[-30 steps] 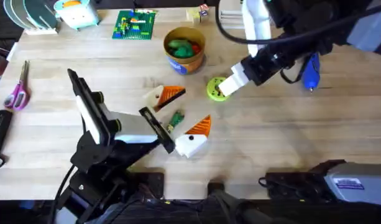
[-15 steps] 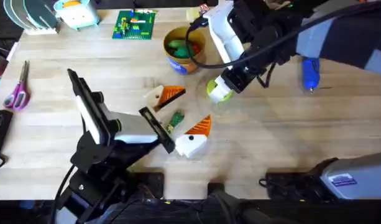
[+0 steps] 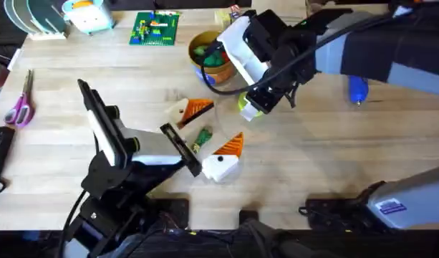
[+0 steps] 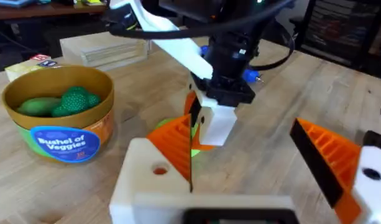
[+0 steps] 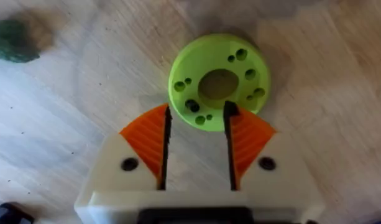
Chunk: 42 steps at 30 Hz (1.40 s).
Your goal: Pick up the gripper from the table and insert it into the empty holder that is missing its gripper. Then pick up a screw, insert it into the mounting hole, and use the screwdriver to tighten it. Finally, clean up the table by picking up the vegetable and placing it into the bucket.
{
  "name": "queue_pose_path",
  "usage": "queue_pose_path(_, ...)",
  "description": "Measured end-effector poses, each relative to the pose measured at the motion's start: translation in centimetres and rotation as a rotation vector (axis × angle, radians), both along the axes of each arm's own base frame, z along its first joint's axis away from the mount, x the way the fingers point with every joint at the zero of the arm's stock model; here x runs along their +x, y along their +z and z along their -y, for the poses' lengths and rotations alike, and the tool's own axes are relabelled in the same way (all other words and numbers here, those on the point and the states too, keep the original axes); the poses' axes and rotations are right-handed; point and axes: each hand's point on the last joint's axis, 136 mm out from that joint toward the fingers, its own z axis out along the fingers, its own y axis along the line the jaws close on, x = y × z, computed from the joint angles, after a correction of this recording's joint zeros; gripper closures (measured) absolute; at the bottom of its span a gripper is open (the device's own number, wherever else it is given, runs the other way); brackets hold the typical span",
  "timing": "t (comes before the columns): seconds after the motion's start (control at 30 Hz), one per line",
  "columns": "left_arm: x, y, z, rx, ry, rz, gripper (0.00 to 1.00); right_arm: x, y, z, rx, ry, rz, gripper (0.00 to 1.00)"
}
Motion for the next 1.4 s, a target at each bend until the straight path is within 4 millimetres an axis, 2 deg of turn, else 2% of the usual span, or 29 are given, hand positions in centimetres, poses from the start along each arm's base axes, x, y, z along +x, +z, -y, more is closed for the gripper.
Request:
queue_pose_path(0.13, 0.0, 0.0, 0.0, 0.000, 0.000, 0.000, 0.008, 0.4, -0.1, -0.3, 0.009, 0.000, 0.012, 0.568)
queue_pose_path(0.27, 0.0, 0.0, 0.0, 0.000, 0.000, 0.000, 0.008, 0.4, 0.0, -0.3, 0.013, 0.001, 0.012, 0.722)
queue_pose_path(0.57, 0.0, 0.0, 0.0, 0.000, 0.000, 0.000, 0.009, 0.3, -0.7, -0.3, 0.002, 0.000, -0.004, 0.798)
queue_pose_path(0.67, 0.0, 0.0, 0.0, 0.000, 0.000, 0.000, 0.008, 0.3, -0.7, -0.3, 0.002, 0.000, -0.003, 0.873)
queue_pose_path(0.8, 0.0, 0.0, 0.0, 0.000, 0.000, 0.000, 0.008, 0.3, -0.6, -0.3, 0.005, -0.004, -0.003, 0.916)
queue_pose_path(0.87, 0.0, 0.0, 0.0, 0.000, 0.000, 0.000, 0.008, 0.4, -0.6, -0.4, 0.007, -0.005, 0.001, 0.979)
queue_pose_path(1.23, 0.0, 0.0, 0.0, 0.000, 0.000, 0.000, 0.008, 0.5, -0.5, -0.4, 0.013, -0.029, 0.001, 0.994)
queue_pose_path(1.33, 0.0, 0.0, 0.0, 0.000, 0.000, 0.000, 0.009, 0.5, 0.3, -0.5, 0.026, -0.030, 0.018, 0.994)
queue_pose_path(1.4, 0.0, 0.0, 0.0, 0.000, 0.000, 0.000, 0.008, 0.6, 1.6, -0.5, 0.047, -0.032, 0.046, 0.994)
